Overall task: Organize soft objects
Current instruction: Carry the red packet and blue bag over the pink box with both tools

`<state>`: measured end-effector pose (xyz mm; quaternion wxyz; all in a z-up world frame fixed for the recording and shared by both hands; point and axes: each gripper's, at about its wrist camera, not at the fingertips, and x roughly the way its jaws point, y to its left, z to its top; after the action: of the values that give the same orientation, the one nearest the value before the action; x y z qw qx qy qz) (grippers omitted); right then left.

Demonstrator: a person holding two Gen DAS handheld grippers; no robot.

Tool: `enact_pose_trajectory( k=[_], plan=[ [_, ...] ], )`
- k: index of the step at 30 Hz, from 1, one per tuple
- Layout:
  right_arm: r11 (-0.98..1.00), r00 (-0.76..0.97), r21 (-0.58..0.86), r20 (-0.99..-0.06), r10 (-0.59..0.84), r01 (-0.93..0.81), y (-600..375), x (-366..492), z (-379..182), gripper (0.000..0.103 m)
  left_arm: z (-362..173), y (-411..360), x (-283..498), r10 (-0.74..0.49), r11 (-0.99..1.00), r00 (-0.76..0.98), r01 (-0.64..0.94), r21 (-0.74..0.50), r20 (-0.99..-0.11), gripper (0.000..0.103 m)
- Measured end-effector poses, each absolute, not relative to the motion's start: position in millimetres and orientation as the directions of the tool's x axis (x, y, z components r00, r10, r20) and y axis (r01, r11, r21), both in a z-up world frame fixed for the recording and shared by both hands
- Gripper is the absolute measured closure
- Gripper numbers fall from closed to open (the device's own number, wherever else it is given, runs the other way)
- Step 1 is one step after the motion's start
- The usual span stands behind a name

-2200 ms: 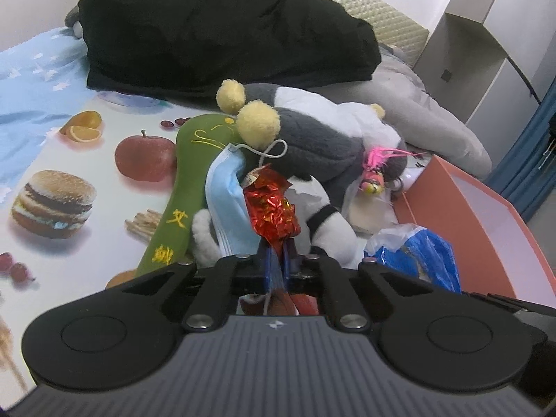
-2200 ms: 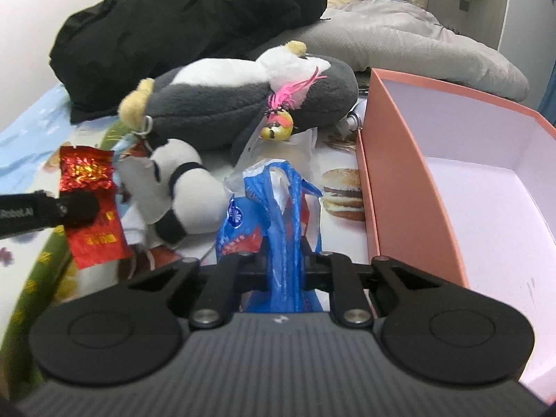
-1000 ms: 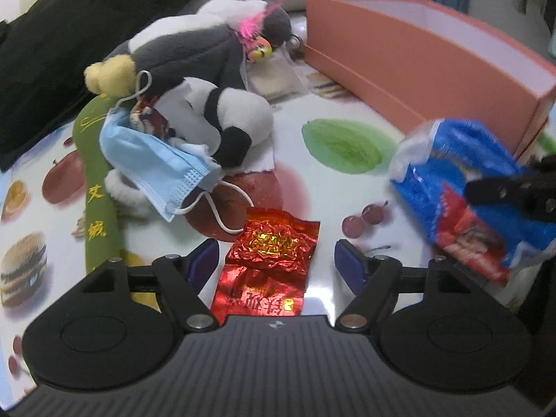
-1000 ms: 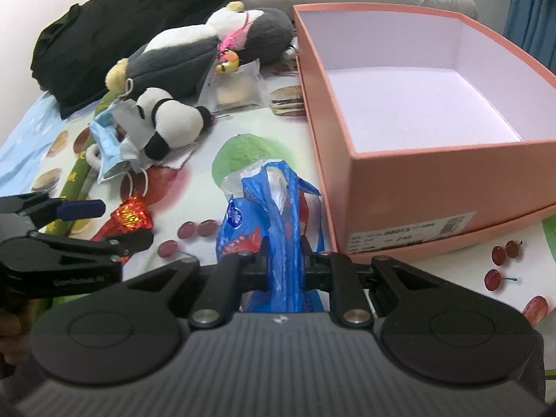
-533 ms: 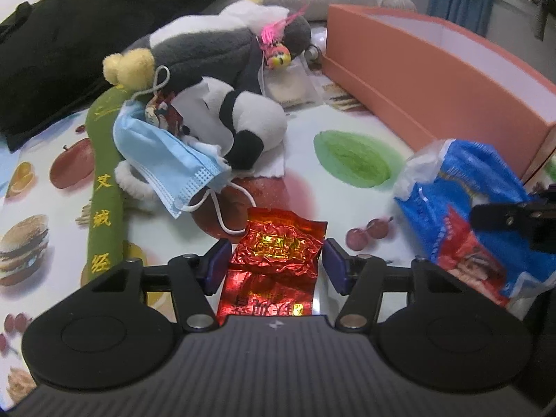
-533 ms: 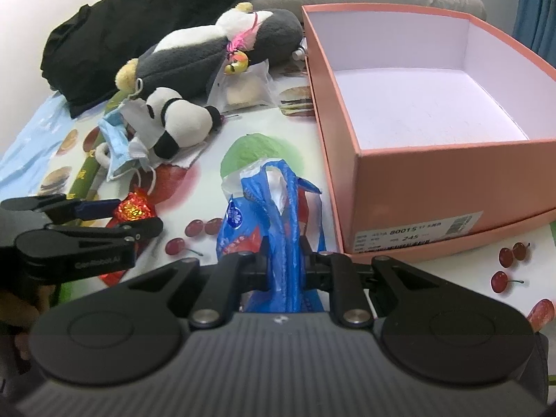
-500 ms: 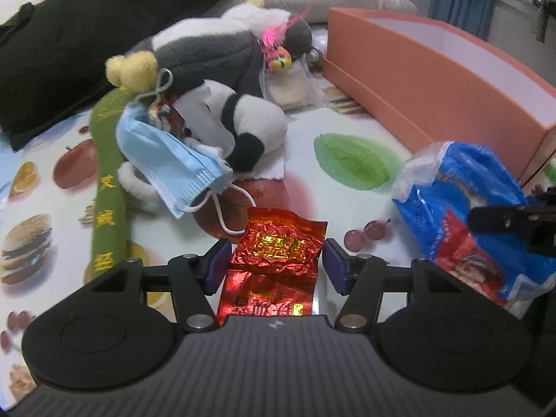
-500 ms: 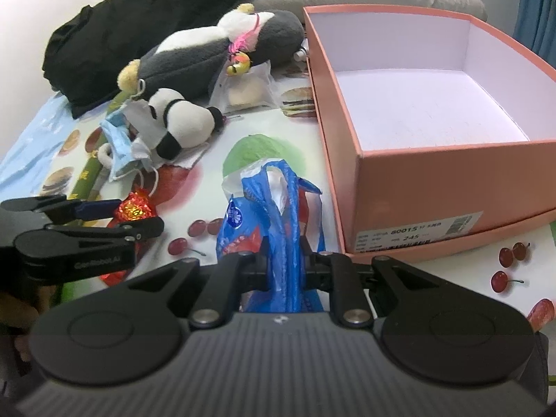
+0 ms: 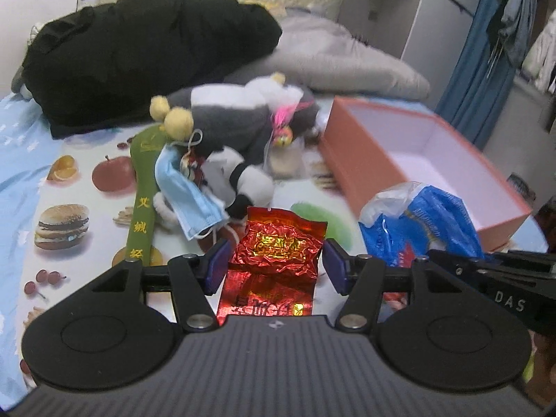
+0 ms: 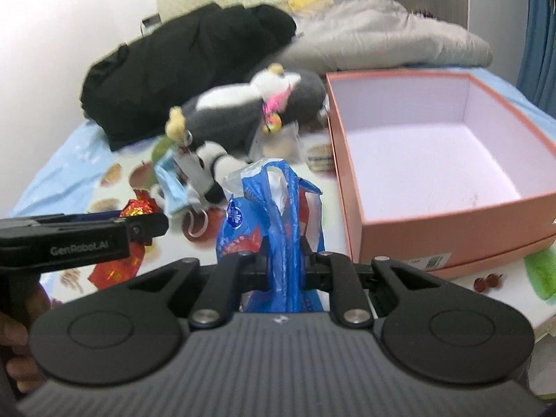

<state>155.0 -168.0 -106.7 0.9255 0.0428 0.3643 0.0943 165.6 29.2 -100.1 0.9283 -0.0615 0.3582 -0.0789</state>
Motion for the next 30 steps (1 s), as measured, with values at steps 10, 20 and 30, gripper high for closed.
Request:
enact_pose_trajectory(
  k=[10,20,30],
  plan=[
    [0.982,0.786,0.138,-0.590,0.187,-0.130,-204.6,122.8,-53.3,0.086,-43.5,-6.4,128.6,-0.218,0.970,0.785,0.111,-0.215,-0.579,0.039],
    [0.989,0.807,0.139,-0.577,0.126,-0.054,-261.8,93.1,-28.2,0.086,-23.3,-67.9,111.0,-0.301,0.947,0.768,0.169,-0.275,-0.565,0.039],
    [0.988,0.804,0.152,-0.590,0.074,0.020,-313.4,115.6,-23.8,0.086,-13.7,-135.7,144.4,-0.362,0.931,0.732,0.246,-0.271,-0.577,0.039]
  ],
)
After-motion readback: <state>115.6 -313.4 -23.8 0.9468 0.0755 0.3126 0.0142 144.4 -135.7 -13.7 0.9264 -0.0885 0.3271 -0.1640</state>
